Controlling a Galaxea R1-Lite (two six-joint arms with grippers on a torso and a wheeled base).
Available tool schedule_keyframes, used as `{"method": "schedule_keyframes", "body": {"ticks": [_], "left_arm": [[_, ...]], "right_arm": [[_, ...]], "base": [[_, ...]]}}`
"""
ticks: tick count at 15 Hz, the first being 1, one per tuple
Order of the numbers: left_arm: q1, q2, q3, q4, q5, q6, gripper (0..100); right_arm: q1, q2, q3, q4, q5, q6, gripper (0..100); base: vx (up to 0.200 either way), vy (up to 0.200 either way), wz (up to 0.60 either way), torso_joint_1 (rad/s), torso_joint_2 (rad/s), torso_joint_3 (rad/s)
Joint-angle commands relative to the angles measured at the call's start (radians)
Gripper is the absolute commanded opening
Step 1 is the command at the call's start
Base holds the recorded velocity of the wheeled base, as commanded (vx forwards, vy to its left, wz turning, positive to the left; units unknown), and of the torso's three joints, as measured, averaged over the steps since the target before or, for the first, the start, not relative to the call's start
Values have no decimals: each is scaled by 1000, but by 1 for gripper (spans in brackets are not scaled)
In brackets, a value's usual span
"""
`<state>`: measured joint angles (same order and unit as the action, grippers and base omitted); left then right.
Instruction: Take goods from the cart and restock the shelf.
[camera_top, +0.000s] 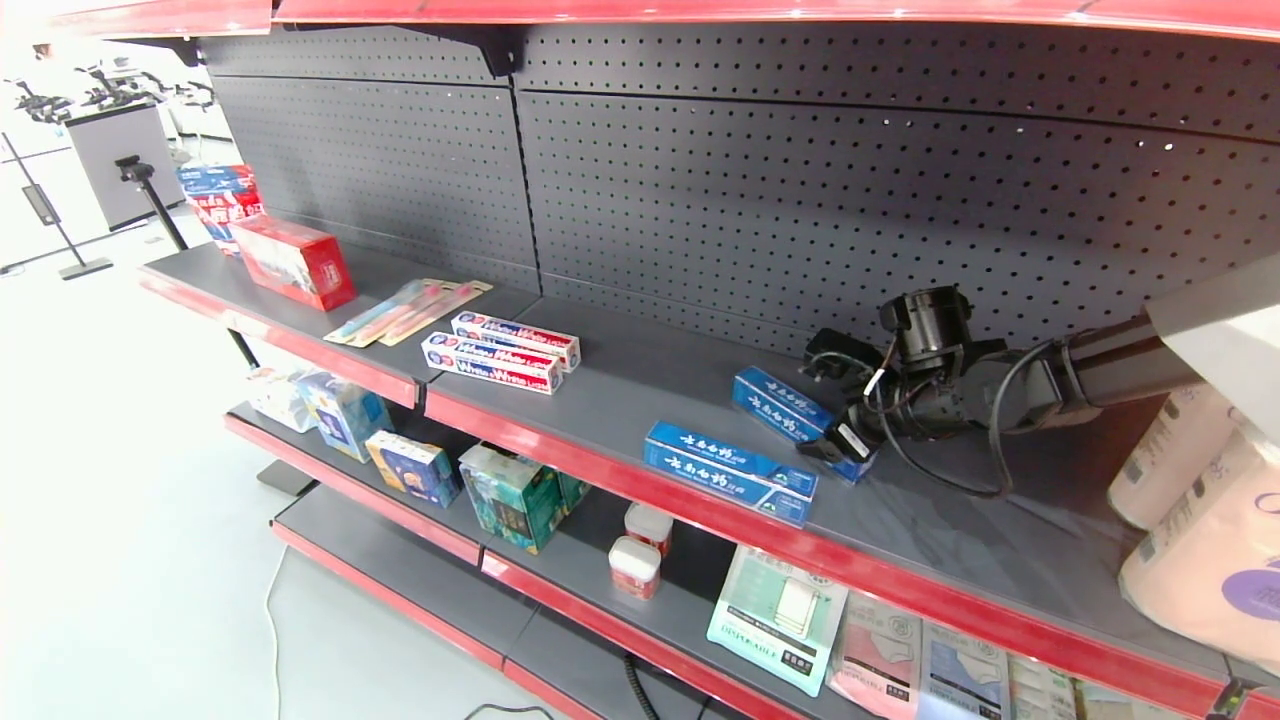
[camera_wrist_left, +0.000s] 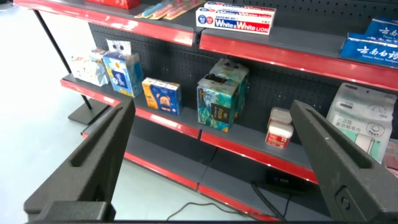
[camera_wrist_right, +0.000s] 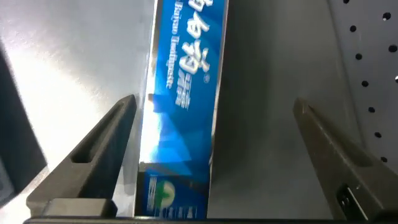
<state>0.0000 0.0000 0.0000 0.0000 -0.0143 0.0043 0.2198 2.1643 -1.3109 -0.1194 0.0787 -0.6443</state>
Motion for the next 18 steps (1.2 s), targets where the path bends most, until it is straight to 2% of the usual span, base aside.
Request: {"method": "schedule_keyframes", "body": {"ticks": [1, 8, 18], "left_arm": [[0, 0, 0, 0, -1, 0, 100], [0, 0, 0, 0, 0, 0, 100], [0, 0, 0, 0, 0, 0, 100]], "right_arm": [[1, -20, 15, 0, 1, -2, 100], [0, -72, 94, 0, 3, -86, 100], [-31, -49, 61, -3, -40, -86, 100]], "base": [[0, 0, 0, 0, 0, 0], [0, 0, 0, 0, 0, 0], [0, 0, 0, 0, 0, 0]]}}
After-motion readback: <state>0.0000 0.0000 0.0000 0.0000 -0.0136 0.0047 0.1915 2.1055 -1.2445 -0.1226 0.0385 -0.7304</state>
